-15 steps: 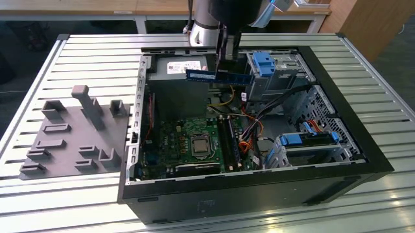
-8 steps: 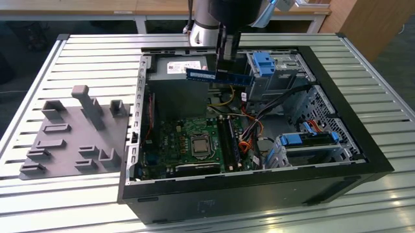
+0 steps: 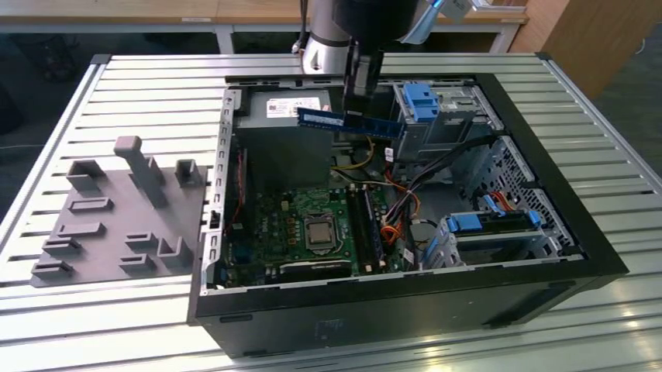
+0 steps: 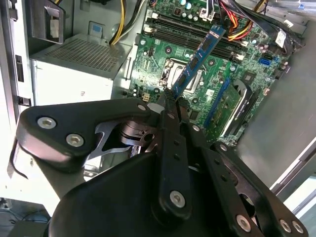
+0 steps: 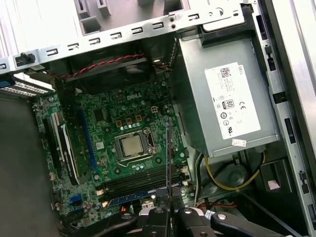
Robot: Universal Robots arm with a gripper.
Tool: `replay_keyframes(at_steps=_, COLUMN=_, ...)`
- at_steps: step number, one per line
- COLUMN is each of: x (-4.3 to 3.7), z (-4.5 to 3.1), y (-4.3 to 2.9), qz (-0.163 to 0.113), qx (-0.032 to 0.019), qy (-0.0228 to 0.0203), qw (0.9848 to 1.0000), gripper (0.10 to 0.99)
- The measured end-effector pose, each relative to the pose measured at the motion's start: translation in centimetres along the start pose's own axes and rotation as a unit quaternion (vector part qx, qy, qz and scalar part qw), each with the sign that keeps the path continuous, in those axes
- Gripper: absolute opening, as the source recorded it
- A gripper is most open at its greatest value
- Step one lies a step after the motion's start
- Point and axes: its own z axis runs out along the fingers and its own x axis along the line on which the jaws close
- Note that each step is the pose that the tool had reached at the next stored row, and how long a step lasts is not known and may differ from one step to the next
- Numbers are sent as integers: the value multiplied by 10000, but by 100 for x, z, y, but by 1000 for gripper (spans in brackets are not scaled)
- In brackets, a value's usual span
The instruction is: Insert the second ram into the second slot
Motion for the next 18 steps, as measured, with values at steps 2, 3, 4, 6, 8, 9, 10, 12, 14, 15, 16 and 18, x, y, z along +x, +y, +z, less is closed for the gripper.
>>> replay_keyframes(at_steps=2, x=0, z=0, y=0, qz=40, qx=1, qy=-2, qw=10000, gripper=137)
replay_keyframes(at_steps=3, x=0, z=0, y=0, qz=60, qx=1, qy=-2, qw=10000, gripper=137)
replay_keyframes(at_steps=4, x=0, z=0, y=0, qz=82, qx=1, qy=-3, qw=10000, gripper=137)
replay_keyframes(at_steps=6, x=0, z=1, y=0, qz=120, qx=2, qy=-4, qw=9999, gripper=137)
replay_keyframes(at_steps=8, x=0, z=1, y=0, qz=155, qx=3, qy=-6, qw=9999, gripper=137)
replay_keyframes(at_steps=9, x=0, z=1, y=0, qz=173, qx=3, qy=-6, qw=9998, gripper=137)
replay_keyframes(at_steps=10, x=0, z=1, y=0, qz=191, qx=3, qy=-7, qw=9998, gripper=137)
replay_keyframes(at_steps=12, x=0, z=2, y=0, qz=229, qx=4, qy=-9, qw=9997, gripper=137)
replay_keyframes(at_steps=14, x=0, z=2, y=0, qz=265, qx=5, qy=-10, qw=9996, gripper=137)
replay_keyframes(at_steps=15, x=0, z=2, y=0, qz=283, qx=5, qy=-10, qw=9996, gripper=137)
replay_keyframes(at_steps=16, x=0, z=2, y=0, qz=301, qx=5, qy=-11, qw=9995, gripper=137)
replay_keyframes(at_steps=18, x=0, z=2, y=0, qz=338, qx=6, qy=-12, qw=9994, gripper=137)
